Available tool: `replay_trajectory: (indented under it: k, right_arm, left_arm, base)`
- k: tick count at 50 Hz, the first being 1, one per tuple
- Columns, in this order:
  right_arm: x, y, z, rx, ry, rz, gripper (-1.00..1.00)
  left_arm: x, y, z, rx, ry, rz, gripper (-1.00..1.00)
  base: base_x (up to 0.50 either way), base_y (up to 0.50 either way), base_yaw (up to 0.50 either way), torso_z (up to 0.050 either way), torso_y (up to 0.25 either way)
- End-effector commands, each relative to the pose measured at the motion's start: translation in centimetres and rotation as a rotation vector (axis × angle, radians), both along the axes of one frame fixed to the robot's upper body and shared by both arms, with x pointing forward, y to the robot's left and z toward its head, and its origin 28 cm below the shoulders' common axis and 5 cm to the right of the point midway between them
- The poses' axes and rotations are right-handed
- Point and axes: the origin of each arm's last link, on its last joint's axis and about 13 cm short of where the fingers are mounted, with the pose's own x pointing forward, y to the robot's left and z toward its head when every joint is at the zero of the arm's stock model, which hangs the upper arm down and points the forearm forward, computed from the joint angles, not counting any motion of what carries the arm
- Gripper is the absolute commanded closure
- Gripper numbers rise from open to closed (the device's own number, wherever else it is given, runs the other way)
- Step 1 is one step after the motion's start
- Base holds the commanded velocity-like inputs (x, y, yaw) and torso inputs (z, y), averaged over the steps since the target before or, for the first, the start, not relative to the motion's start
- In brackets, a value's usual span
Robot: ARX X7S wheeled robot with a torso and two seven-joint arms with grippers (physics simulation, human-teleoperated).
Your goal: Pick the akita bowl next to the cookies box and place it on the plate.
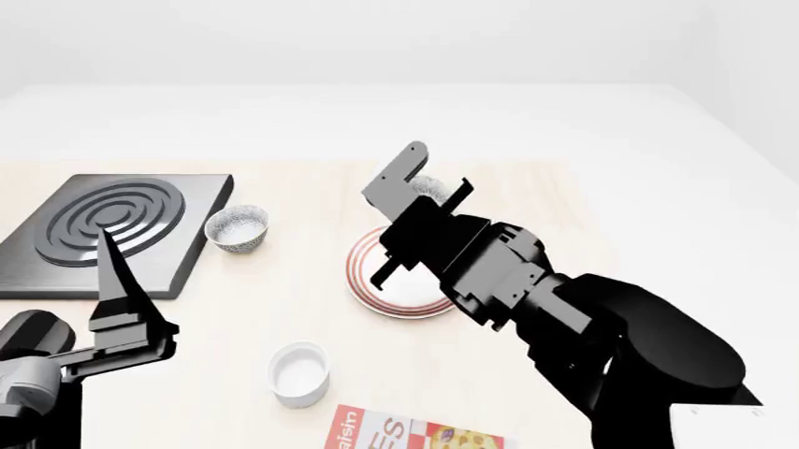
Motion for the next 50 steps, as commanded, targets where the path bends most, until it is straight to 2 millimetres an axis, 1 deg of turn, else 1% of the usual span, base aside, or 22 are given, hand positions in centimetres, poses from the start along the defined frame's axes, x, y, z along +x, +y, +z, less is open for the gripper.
replay_trajectory:
  k: [1, 15, 22, 27, 39, 50]
  right_arm:
    - [-0.1, 0.1, 0.0, -0.023, -0.004, 0.024, 1.0]
    - [0.0, 0.3, 0.5, 0.028, 0.024, 0.026, 1.0]
    - [0.0, 0.3, 1.0, 0.091, 0.085, 0.001, 1.0]
    - [-0.1, 0.3, 1.3, 0.083, 0.1, -0.009, 1.0]
    - [-0.2, 0.4, 1.3, 0.067, 0.103, -0.003, 1.0]
    - [-0.4, 0.3, 0.8, 0.051, 0.123, -0.008, 1.0]
  left_arm:
    - [0.0, 0.0, 0.0, -0.003, -0.003, -0.001, -1.0]
    - [0.0, 0.0, 0.1, 0.001, -0.005, -0.002, -1.0]
    - [0.0, 0.0, 0.1, 0.001, -0.003, -0.001, -1.0]
    - [0.0, 0.0, 0.1, -0.001, -0.005, 0.0, -1.0]
    - [-0.1, 0.0, 0.1, 0.011, -0.018, -0.002, -1.0]
    - [-0.2, 0.0, 0.1, 0.029, -0.025, 0.02, -1.0]
  base:
    - [0.0, 0.0, 0.0, 0.0, 0.0]
    - [0.0, 0.0, 0.0, 0.0, 0.001]
    - [0.0, 0.0, 0.0, 0.0, 0.0]
    - [0.0, 0.0, 0.0, 0.0, 0.0]
    - [0.0, 0.0, 0.0, 0.0, 0.001]
    - [0.0, 0.0, 0.0, 0.0, -0.223]
